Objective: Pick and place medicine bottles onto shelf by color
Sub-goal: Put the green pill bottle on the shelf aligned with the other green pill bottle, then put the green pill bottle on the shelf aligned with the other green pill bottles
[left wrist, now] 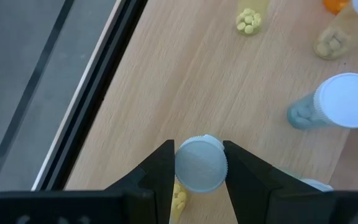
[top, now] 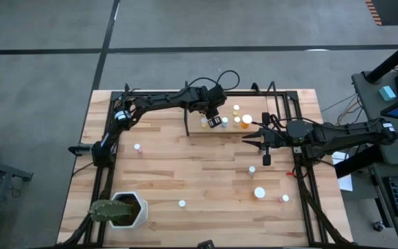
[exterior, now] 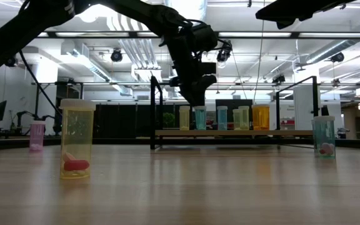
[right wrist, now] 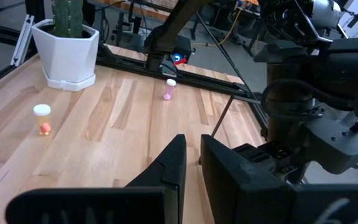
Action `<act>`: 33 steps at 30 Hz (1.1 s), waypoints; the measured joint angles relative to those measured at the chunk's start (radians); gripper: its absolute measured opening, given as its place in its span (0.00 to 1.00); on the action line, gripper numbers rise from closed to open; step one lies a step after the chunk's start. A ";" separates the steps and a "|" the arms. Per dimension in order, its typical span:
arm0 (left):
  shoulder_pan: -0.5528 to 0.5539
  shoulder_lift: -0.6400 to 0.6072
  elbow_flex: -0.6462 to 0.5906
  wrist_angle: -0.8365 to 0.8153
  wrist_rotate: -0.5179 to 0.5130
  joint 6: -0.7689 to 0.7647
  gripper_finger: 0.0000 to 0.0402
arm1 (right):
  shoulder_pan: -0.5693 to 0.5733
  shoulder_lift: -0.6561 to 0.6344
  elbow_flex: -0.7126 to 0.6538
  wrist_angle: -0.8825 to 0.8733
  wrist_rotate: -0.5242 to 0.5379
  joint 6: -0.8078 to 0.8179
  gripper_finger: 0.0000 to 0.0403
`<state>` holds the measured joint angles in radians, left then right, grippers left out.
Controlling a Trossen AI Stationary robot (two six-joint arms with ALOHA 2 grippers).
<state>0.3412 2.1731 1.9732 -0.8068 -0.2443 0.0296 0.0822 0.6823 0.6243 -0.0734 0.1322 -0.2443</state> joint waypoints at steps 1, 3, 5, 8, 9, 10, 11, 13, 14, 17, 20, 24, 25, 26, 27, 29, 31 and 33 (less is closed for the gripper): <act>0.000 0.000 0.000 0.003 0.001 0.000 0.26 | 0.000 0.000 0.000 0.000 0.000 0.000 0.09; 0.000 0.000 0.000 0.005 0.001 0.000 0.26 | 0.000 0.000 0.000 0.000 0.000 0.000 0.09; 0.000 0.000 0.000 0.005 0.002 0.000 0.26 | 0.000 0.000 0.000 0.000 0.000 0.000 0.09; 0.002 0.000 0.000 0.005 0.003 0.000 0.26 | 0.000 0.000 0.000 0.000 0.000 0.000 0.09; 0.003 0.000 0.000 0.005 0.003 -0.004 0.26 | 0.000 0.000 0.000 0.000 0.000 0.000 0.09; 0.004 0.000 0.000 0.005 0.005 -0.009 0.26 | 0.000 0.000 0.000 0.000 0.000 0.000 0.09; 0.006 0.000 0.000 0.005 0.006 -0.016 0.26 | 0.000 0.000 0.000 0.000 0.000 0.000 0.09; 0.009 0.000 0.000 0.003 0.006 -0.017 0.26 | 0.000 0.000 0.000 0.000 0.000 0.000 0.09; 0.009 0.000 0.000 0.003 0.006 -0.018 0.26 | 0.000 0.000 0.000 0.000 0.000 0.000 0.09; 0.011 0.000 0.000 0.003 0.006 -0.019 0.26 | 0.000 0.000 0.000 0.000 0.000 0.000 0.09; 0.013 0.000 0.000 0.003 0.006 -0.022 0.28 | 0.000 0.000 0.000 0.000 0.000 0.000 0.09; 0.014 0.000 0.000 0.003 0.007 -0.023 0.36 | 0.000 0.000 0.000 0.000 0.000 0.000 0.09; 0.015 0.000 0.000 0.004 0.007 -0.023 0.39 | 0.000 0.000 0.000 0.000 0.000 0.000 0.09; 0.015 0.000 0.000 0.004 0.007 -0.024 0.41 | 0.000 0.000 0.000 0.000 0.000 0.000 0.09; 0.015 0.000 0.000 0.004 0.007 -0.024 0.43 | 0.000 0.000 0.000 0.000 0.000 0.000 0.09; 0.015 0.000 0.000 0.004 0.007 -0.024 0.47 | 0.000 0.000 0.000 0.000 0.000 0.000 0.09; 0.015 0.000 0.000 0.004 0.007 -0.024 0.49 | 0.000 0.000 0.000 0.000 0.000 0.000 0.09; 0.015 0.000 0.000 0.004 0.007 -0.024 0.50 | 0.000 0.000 0.000 0.000 0.000 0.000 0.09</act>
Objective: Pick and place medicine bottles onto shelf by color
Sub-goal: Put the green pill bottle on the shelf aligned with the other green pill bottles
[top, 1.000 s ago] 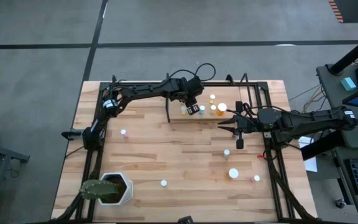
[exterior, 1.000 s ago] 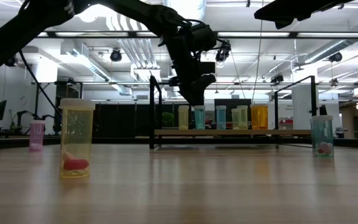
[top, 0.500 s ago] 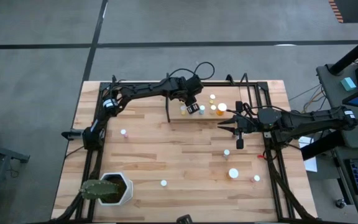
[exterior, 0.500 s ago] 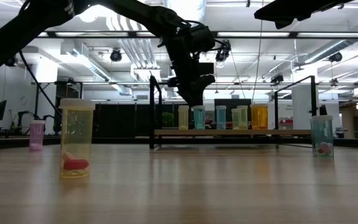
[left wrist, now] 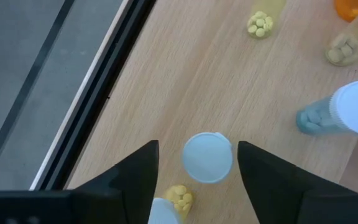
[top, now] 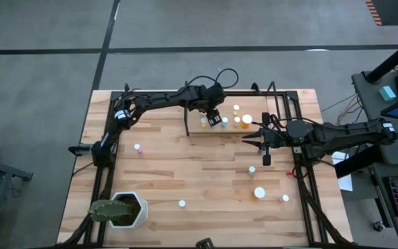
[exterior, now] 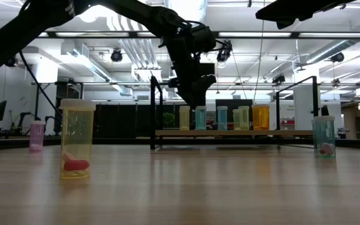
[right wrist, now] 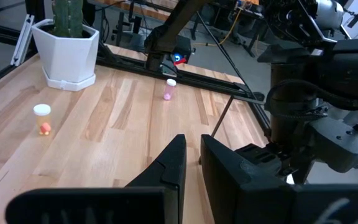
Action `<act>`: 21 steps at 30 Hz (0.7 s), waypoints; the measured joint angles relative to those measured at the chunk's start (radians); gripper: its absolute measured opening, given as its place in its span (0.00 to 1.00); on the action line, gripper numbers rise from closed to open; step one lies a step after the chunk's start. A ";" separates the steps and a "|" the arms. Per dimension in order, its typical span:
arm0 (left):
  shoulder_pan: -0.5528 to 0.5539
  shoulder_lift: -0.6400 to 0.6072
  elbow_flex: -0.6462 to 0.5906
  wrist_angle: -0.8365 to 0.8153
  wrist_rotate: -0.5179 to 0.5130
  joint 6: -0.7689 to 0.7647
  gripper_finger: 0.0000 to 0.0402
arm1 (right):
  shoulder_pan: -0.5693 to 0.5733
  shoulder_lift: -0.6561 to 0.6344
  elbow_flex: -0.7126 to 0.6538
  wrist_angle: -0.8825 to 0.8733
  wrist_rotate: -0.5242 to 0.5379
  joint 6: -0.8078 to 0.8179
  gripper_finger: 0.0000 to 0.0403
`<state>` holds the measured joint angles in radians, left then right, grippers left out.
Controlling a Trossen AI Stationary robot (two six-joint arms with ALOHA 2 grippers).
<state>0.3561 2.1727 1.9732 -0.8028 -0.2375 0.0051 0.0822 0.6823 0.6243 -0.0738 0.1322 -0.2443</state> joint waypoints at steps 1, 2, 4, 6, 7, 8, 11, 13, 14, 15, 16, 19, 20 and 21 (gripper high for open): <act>0.000 0.000 0.000 0.000 0.000 0.000 0.50 | 0.000 0.000 0.000 0.000 0.000 0.000 0.09; 0.000 0.000 0.000 0.000 0.000 0.001 0.50 | 0.000 0.000 0.000 0.000 0.000 0.000 0.09; 0.000 0.000 0.010 -0.011 0.000 0.001 0.51 | -0.001 0.000 0.000 0.000 0.000 0.000 0.09; 0.000 0.000 0.023 -0.019 -0.001 0.001 0.51 | -0.001 0.000 0.000 0.000 0.000 -0.001 0.09; 0.000 -0.001 0.030 -0.026 -0.001 0.001 0.51 | 0.000 0.000 0.000 0.000 0.000 -0.001 0.09; 0.000 -0.003 0.037 -0.037 -0.001 0.002 0.51 | 0.000 0.000 0.000 0.000 0.000 -0.001 0.09; -0.002 -0.016 0.047 -0.058 -0.005 0.014 0.51 | 0.000 0.000 0.000 0.000 0.000 -0.002 0.09; -0.006 -0.041 0.048 -0.068 -0.005 0.025 0.51 | 0.000 0.000 0.000 0.000 0.000 -0.002 0.09; -0.010 -0.057 0.048 -0.076 -0.006 0.027 0.51 | 0.000 0.000 0.000 0.000 0.000 -0.002 0.09; -0.015 -0.077 0.048 -0.082 -0.005 0.027 0.51 | 0.000 0.000 0.000 0.000 0.000 -0.002 0.09; -0.024 -0.095 0.048 -0.085 -0.006 0.026 0.51 | 0.000 0.000 0.000 0.000 0.000 -0.002 0.09; -0.065 -0.164 0.033 -0.090 -0.006 0.026 0.51 | 0.000 0.000 0.000 0.001 0.000 -0.003 0.09; -0.087 -0.187 0.024 -0.087 -0.006 0.026 0.51 | 0.000 0.000 0.000 0.003 0.000 -0.003 0.09; -0.111 -0.214 0.011 -0.083 -0.006 0.027 0.51 | 0.000 0.000 0.000 0.005 0.000 -0.003 0.09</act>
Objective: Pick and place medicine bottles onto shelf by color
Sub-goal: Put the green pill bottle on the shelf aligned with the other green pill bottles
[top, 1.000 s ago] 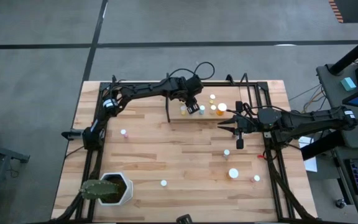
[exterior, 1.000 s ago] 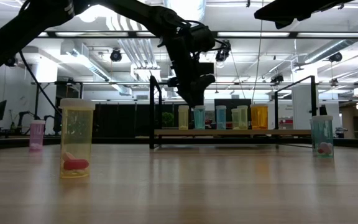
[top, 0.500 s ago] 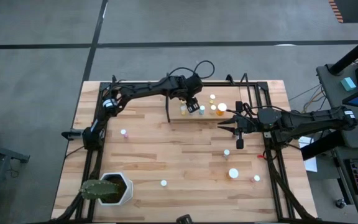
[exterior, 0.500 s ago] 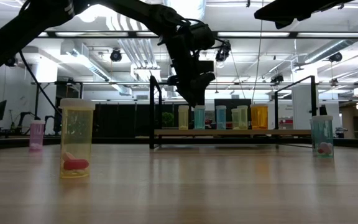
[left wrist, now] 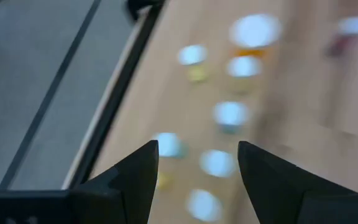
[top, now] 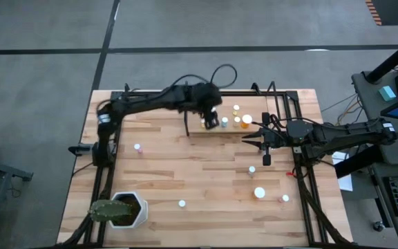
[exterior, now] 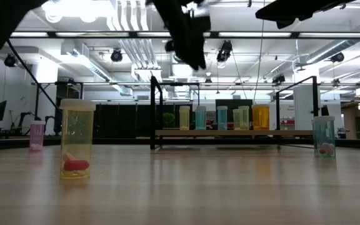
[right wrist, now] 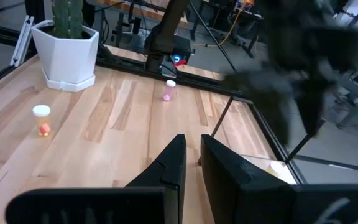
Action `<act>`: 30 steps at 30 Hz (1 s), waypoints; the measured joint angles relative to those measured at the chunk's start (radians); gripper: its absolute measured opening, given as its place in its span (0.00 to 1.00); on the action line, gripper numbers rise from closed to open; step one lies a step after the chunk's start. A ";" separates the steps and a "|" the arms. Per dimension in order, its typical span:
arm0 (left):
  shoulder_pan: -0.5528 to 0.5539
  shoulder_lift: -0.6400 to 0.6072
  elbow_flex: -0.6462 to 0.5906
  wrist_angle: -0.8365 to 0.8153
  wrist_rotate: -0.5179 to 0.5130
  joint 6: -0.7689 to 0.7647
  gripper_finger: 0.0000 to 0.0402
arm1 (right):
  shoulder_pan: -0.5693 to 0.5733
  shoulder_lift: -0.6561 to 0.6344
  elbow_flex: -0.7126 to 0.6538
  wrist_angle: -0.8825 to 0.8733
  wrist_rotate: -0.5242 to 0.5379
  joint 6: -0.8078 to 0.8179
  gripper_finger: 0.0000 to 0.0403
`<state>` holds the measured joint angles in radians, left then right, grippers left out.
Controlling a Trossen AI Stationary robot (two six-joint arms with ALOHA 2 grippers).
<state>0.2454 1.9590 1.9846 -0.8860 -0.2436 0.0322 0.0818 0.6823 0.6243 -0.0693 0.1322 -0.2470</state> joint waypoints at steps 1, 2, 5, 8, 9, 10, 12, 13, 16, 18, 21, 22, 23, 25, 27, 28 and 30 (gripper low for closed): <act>-0.028 -0.022 -0.013 -0.001 0.000 0.000 0.51 | 0.000 0.000 0.000 0.000 0.000 0.000 0.09; -0.056 -0.043 -0.026 0.005 0.000 0.000 0.51 | 0.000 0.000 0.000 0.000 0.000 -0.003 0.09; -0.149 -0.113 -0.103 0.060 0.000 0.004 0.51 | 0.000 0.001 0.000 0.002 0.000 -0.012 0.09; -0.252 -0.189 -0.224 0.155 0.001 0.004 0.51 | 0.001 0.001 0.000 0.006 0.000 -0.013 0.09; -0.287 -0.217 -0.274 0.189 0.001 0.005 0.51 | 0.001 0.001 0.000 0.008 0.000 -0.013 0.09; -0.320 -0.246 -0.325 0.230 0.003 0.008 0.51 | 0.001 0.001 0.000 0.008 0.000 -0.014 0.09; -0.385 -0.306 -0.428 0.295 0.006 0.015 0.51 | 0.001 0.003 0.000 0.010 0.000 -0.015 0.09; -0.413 -0.339 -0.480 0.326 0.006 0.021 0.51 | 0.001 0.005 0.000 0.010 0.000 -0.012 0.09; -0.498 -0.438 -0.613 0.377 0.005 0.025 0.51 | 0.001 0.010 0.000 0.026 -0.001 0.017 0.09; -0.551 -0.498 -0.686 0.391 0.003 0.004 0.51 | 0.001 0.012 0.000 0.030 -0.001 0.031 0.09; -0.611 -0.579 -0.774 0.397 0.004 -0.025 0.51 | 0.001 0.020 0.000 0.039 -0.001 0.064 0.09; -0.624 -0.608 -0.800 0.405 0.001 -0.026 0.51 | 0.001 0.026 0.000 0.053 -0.002 0.075 0.09; -0.638 -0.633 -0.827 0.413 -0.002 -0.026 0.51 | 0.001 0.032 0.000 0.065 -0.003 0.087 0.09; -0.653 -0.682 -0.876 0.442 -0.007 -0.025 0.51 | 0.009 0.051 0.001 0.079 -0.007 0.117 0.09; -0.658 -0.724 -0.931 0.498 -0.016 -0.019 0.51 | 0.024 0.079 0.006 0.076 -0.009 0.152 0.09; -0.657 -0.747 -0.961 0.527 -0.023 -0.013 0.51 | 0.035 0.093 0.009 0.075 -0.009 0.172 0.09; -0.656 -0.784 -1.024 0.599 -0.028 0.010 0.51 | 0.060 0.125 0.019 0.068 -0.009 0.207 0.09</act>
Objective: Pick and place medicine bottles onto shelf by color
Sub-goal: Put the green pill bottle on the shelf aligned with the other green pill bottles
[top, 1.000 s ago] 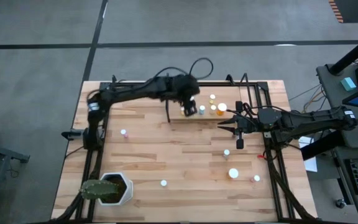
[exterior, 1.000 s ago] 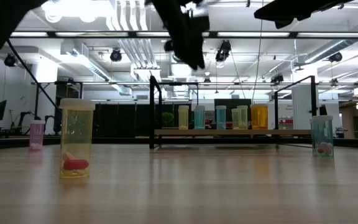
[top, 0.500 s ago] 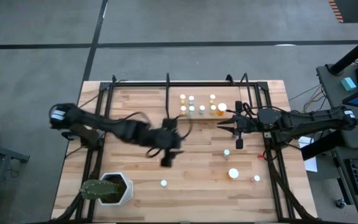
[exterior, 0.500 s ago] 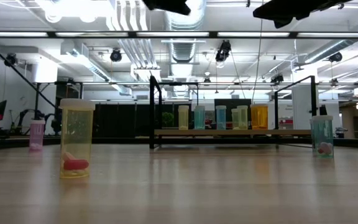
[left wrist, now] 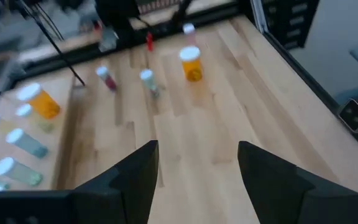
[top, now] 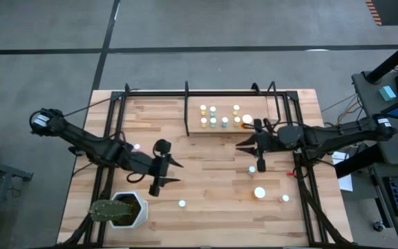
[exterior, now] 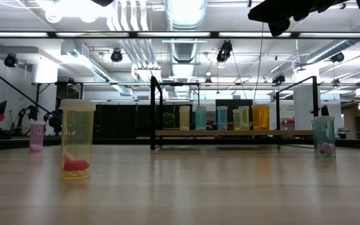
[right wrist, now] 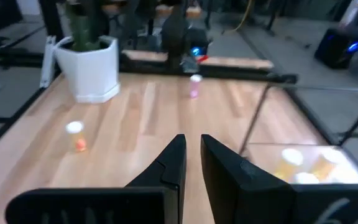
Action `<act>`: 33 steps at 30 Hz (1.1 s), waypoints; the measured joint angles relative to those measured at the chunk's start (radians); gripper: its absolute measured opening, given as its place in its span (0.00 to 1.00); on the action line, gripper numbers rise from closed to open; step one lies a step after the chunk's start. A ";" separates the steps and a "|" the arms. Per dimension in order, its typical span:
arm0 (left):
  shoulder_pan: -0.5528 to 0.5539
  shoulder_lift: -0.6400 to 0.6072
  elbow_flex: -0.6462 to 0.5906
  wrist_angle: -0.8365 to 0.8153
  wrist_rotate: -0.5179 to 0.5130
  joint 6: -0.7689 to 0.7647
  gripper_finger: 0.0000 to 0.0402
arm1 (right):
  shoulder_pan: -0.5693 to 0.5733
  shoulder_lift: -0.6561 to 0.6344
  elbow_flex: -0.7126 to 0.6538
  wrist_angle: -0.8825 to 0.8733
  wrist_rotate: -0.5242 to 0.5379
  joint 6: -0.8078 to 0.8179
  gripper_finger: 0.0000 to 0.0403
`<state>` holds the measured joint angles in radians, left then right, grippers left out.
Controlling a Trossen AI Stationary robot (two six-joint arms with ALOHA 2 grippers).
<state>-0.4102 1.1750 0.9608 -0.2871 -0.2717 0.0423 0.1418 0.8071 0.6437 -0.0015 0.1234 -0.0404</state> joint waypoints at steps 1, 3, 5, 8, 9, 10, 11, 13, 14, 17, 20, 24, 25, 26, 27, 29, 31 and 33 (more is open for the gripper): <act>0.001 -0.018 -0.031 0.039 -0.003 0.016 0.51 | 0.015 0.015 0.012 -0.007 -0.001 0.011 0.09; 0.001 -0.050 -0.090 0.098 -0.012 0.034 0.51 | 0.043 0.047 0.045 -0.040 -0.001 0.038 0.09; 0.001 -0.076 -0.133 0.151 -0.027 0.043 0.51 | 0.064 0.076 0.096 -0.099 -0.001 0.079 0.09; 0.003 -0.112 -0.185 0.210 -0.050 0.044 0.51 | 0.089 0.120 0.185 -0.229 0.000 0.138 0.09; 0.003 -0.121 -0.196 0.216 -0.053 0.044 0.51 | 0.096 0.135 0.216 -0.282 0.000 0.159 0.09; 0.003 -0.128 -0.205 0.225 -0.059 0.043 0.51 | 0.102 0.151 0.246 -0.339 0.004 0.181 0.09; 0.003 -0.134 -0.213 0.238 -0.060 0.044 0.51 | 0.106 0.166 0.276 -0.391 0.007 0.202 0.09; 0.003 -0.144 -0.229 0.252 -0.064 0.047 0.51 | 0.109 0.197 0.331 -0.504 0.008 0.254 0.09; 0.003 -0.146 -0.232 0.257 -0.066 0.048 0.51 | 0.109 0.212 0.356 -0.559 0.010 0.287 0.09; 0.003 -0.149 -0.233 0.262 -0.071 0.048 0.51 | 0.109 0.260 0.426 -0.759 0.012 0.417 0.09; 0.003 -0.149 -0.232 0.262 -0.075 0.050 0.51 | 0.112 0.305 0.462 -0.931 0.006 0.534 0.09; 0.003 -0.149 -0.232 0.272 -0.078 0.054 0.51 | 0.114 0.334 0.449 -0.973 -0.092 0.620 0.12; 0.003 -0.149 -0.232 0.272 -0.078 0.054 0.51 | 0.118 0.336 0.435 -0.974 -0.100 0.621 0.14; 0.003 -0.149 -0.232 0.271 -0.078 0.054 0.51 | 0.123 0.340 0.423 -0.976 -0.102 0.624 0.16; 0.003 -0.149 -0.232 0.271 -0.078 0.054 0.51 | 0.128 0.342 0.410 -0.975 -0.105 0.624 0.19; 0.003 -0.149 -0.233 0.271 -0.078 0.053 0.51 | 0.136 0.342 0.378 -0.973 -0.105 0.624 0.26; 0.003 -0.149 -0.233 0.271 -0.080 0.053 0.51 | 0.138 0.341 0.345 -0.974 -0.099 0.624 0.32; 0.003 -0.149 -0.233 0.272 -0.082 0.053 0.51 | 0.138 0.341 0.306 -0.957 -0.097 0.615 0.39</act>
<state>-0.4072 1.0256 0.7280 -0.0147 -0.3533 0.0956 0.2794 1.1484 0.9498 -0.9582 0.0263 0.5746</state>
